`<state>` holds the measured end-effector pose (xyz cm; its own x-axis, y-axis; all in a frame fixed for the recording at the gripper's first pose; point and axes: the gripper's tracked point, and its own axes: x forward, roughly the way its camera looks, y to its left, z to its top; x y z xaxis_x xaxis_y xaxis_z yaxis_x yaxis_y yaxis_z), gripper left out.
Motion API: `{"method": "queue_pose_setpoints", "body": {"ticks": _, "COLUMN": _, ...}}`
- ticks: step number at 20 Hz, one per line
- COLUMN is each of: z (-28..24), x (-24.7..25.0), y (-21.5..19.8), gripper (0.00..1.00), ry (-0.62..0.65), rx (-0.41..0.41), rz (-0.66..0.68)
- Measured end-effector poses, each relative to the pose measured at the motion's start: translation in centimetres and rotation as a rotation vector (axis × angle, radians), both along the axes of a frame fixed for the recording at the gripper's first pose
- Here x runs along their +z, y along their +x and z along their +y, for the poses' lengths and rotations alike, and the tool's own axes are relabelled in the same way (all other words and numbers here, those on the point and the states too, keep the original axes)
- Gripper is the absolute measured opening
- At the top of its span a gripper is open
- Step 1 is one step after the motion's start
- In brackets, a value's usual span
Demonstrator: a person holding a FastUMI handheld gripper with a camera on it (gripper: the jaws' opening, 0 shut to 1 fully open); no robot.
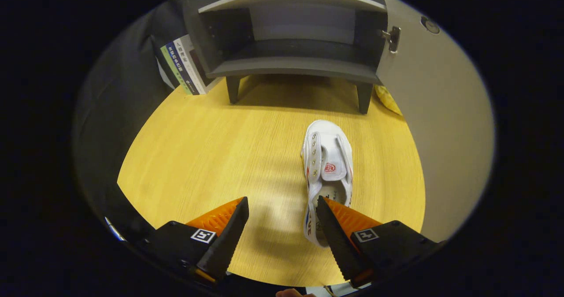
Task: Open the shoe cabinet door, grab the shoes and put them into the shoe cabinet, then close the shoe cabinet door.
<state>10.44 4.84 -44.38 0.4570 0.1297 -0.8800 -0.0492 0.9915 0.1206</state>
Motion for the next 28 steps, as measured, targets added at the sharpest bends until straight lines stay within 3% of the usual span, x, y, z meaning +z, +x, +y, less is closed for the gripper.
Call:
{"method": "queue_pose_setpoints", "body": {"ticks": 5, "z": -1.2, "x": -2.8, "y": 2.7, "gripper": 0.98, "ry": -0.054, "rx": -0.048, "rz": 0.022}}
{"method": "queue_pose_setpoints", "body": {"ticks": 10, "z": -1.7, "x": -4.1, "y": 4.8, "gripper": 0.92, "ry": -0.072, "rx": -0.076, "rz": 0.025}}
{"method": "queue_pose_setpoints", "body": {"ticks": 15, "z": -3.3, "x": -5.0, "y": 6.1, "gripper": 0.32, "ry": -0.114, "rx": -0.119, "rz": 0.032}}
{"method": "queue_pose_setpoints", "body": {"ticks": 18, "z": -2.9, "x": -4.8, "y": 6.3, "gripper": 0.1, "ry": -0.097, "rx": -0.085, "rz": 0.02}}
{"method": "queue_pose_setpoints", "body": {"ticks": 21, "z": -2.5, "x": -4.7, "y": 6.1, "gripper": 0.03, "ry": -0.072, "rx": -0.068, "rz": 0.018}}
{"method": "queue_pose_setpoints", "body": {"ticks": 28, "z": -1.4, "x": -1.8, "y": 4.9, "gripper": 0.03, "ry": -0.06, "rx": -0.073, "rz": -0.043}}
